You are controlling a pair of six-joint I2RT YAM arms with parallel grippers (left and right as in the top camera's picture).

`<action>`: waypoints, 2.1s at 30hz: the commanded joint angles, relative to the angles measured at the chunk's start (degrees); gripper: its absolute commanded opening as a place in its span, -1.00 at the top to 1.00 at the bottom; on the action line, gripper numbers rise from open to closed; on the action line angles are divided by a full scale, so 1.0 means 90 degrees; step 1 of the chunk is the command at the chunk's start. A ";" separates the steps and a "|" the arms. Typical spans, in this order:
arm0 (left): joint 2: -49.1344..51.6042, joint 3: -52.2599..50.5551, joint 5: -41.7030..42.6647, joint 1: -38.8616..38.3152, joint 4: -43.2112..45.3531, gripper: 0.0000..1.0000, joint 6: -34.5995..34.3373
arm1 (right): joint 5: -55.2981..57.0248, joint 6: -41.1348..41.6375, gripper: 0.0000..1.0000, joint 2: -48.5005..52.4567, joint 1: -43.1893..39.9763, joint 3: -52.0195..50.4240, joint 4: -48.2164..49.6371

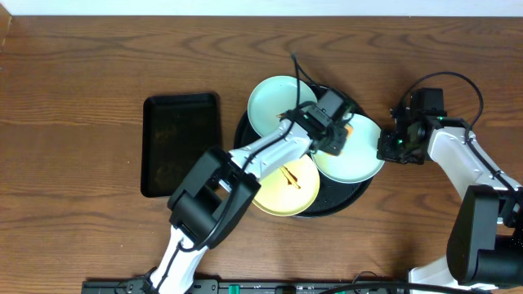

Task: Clean dirty plates on tray and stack at the side
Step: 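Scrub the held pale blue plate with the sponge in the left gripper, then return the sponge with the left gripper above the black tray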

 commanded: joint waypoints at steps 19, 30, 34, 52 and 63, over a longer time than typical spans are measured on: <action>-0.2132 0.0075 -0.0384 0.0622 -0.2089 0.85 0.0061 | 0.0245 -0.0022 0.97 0.0032 -0.0027 0.0024 0.0126; -0.2623 0.0075 -0.0634 0.2312 -0.3757 0.85 0.0063 | 0.0304 -0.0022 0.50 0.0036 -0.0019 0.0022 0.0255; -0.2623 0.0075 -0.0767 0.3189 -0.4053 0.85 0.0070 | 0.0260 -0.0019 0.46 0.0036 0.0007 -0.0015 0.0257; -0.2620 0.0002 -0.0760 0.4794 -0.4359 0.85 0.0063 | 0.0046 0.0002 0.98 -0.0002 0.0100 -0.0313 0.0491; -0.2620 0.0000 -0.0760 0.4794 -0.4379 0.84 0.0063 | 0.0942 -0.0585 0.98 -0.1098 0.0223 0.0243 0.0483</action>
